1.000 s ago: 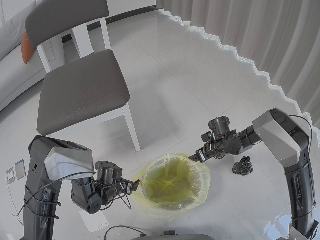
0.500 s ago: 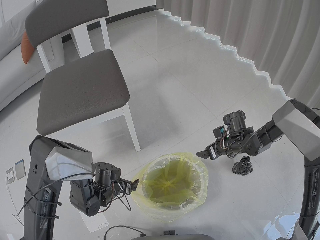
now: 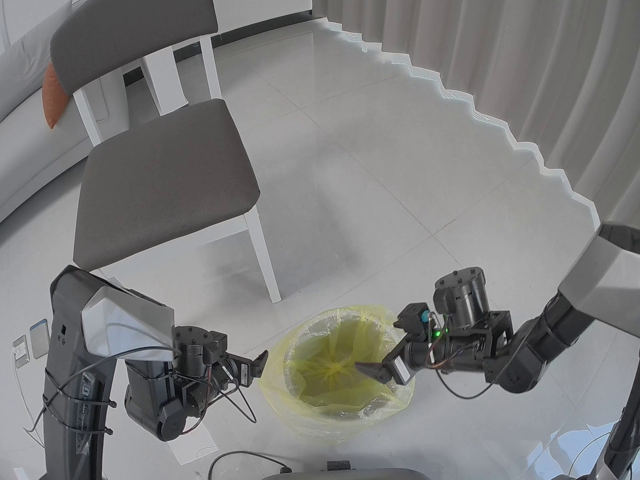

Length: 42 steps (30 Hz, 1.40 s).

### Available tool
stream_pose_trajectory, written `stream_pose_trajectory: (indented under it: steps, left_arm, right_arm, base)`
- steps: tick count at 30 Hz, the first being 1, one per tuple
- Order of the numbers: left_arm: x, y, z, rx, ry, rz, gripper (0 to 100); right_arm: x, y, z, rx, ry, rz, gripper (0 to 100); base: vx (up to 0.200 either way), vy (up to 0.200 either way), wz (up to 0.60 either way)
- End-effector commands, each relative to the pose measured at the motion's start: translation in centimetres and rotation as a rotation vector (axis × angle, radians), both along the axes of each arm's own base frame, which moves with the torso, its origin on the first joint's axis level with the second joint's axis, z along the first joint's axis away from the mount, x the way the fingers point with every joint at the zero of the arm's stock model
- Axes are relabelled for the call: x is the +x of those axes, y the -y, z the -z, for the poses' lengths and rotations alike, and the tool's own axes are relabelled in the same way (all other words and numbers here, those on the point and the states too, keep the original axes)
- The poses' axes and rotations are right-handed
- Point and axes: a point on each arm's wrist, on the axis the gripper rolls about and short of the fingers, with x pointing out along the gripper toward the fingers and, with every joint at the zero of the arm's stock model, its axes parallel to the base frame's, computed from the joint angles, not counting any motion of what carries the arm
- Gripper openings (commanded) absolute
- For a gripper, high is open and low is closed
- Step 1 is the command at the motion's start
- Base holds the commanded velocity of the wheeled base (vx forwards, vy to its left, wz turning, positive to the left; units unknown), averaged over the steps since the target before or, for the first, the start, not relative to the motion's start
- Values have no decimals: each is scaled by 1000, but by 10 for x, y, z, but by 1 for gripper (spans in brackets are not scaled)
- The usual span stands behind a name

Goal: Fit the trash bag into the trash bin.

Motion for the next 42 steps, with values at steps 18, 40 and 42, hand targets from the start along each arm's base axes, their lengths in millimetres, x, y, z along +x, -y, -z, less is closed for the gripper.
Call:
stream_pose_trajectory:
  steps: [18,40,42]
  left_arm:
    - [-42,-5,-47,-4,60,-9,100]
    - [-49,17,-18,14,-17,20,100]
    - [-44,18,-8,24,-29,17,100]
  right_arm:
    - [9,-50,82,-126,110,-82,100]
    - [-30,-59,115,-279,231,-239,100]
    - [-36,-60,115,-277,237,-248,100]
  base:
    - [0,0,0]
    - [0,0,0]
    - [0,0,0]
